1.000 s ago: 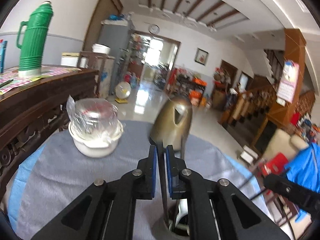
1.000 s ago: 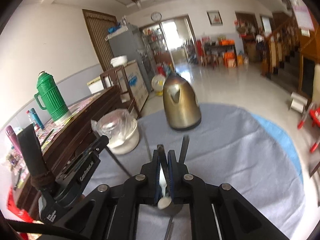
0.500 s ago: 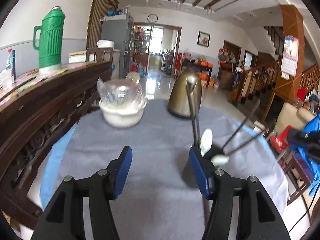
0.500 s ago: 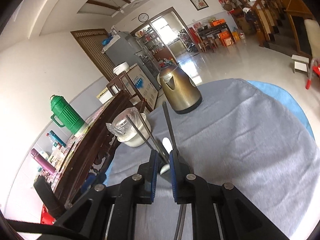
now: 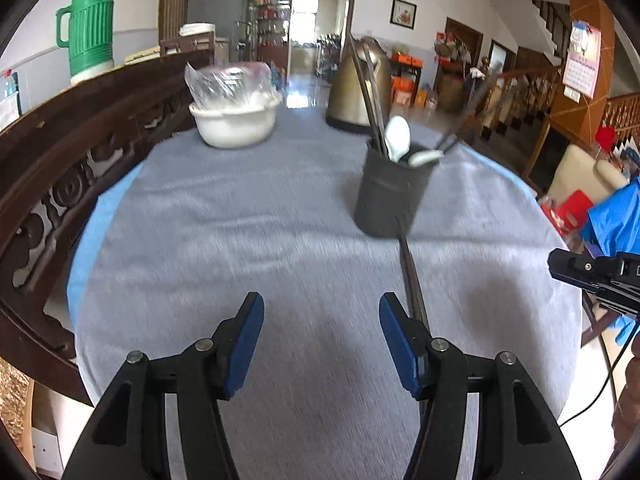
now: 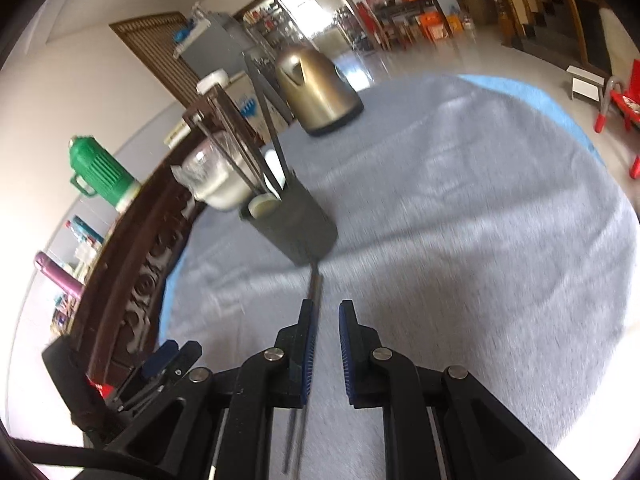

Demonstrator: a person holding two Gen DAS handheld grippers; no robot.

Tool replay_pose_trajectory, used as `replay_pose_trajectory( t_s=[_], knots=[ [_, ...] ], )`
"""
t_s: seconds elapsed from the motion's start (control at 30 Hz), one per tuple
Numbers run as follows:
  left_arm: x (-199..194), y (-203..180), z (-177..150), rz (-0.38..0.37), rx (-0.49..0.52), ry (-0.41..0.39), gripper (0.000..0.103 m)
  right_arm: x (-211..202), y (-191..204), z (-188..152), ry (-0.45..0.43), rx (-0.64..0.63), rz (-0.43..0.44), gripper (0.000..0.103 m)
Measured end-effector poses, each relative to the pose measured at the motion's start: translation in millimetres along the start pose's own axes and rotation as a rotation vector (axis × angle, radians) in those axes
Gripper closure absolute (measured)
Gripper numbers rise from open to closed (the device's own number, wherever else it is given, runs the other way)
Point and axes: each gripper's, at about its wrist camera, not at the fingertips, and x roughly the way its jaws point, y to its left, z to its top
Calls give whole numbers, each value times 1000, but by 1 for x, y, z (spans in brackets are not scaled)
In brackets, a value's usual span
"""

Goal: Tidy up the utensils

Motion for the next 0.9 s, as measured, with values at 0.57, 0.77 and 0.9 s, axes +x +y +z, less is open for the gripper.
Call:
replay_pose_trajectory(
  t_s=[0.57,0.77,0.9],
  knots=[
    [12,-6,-11,106,62,57,40,29,-9,-25,106,4,32,89],
    [12,-3,-12,132,58,61,40,33,0,-33,105,-31,28,89],
    [12,1,-12,144,48,65,40,36,8,-39,104,-71,13,89]
  ],
)
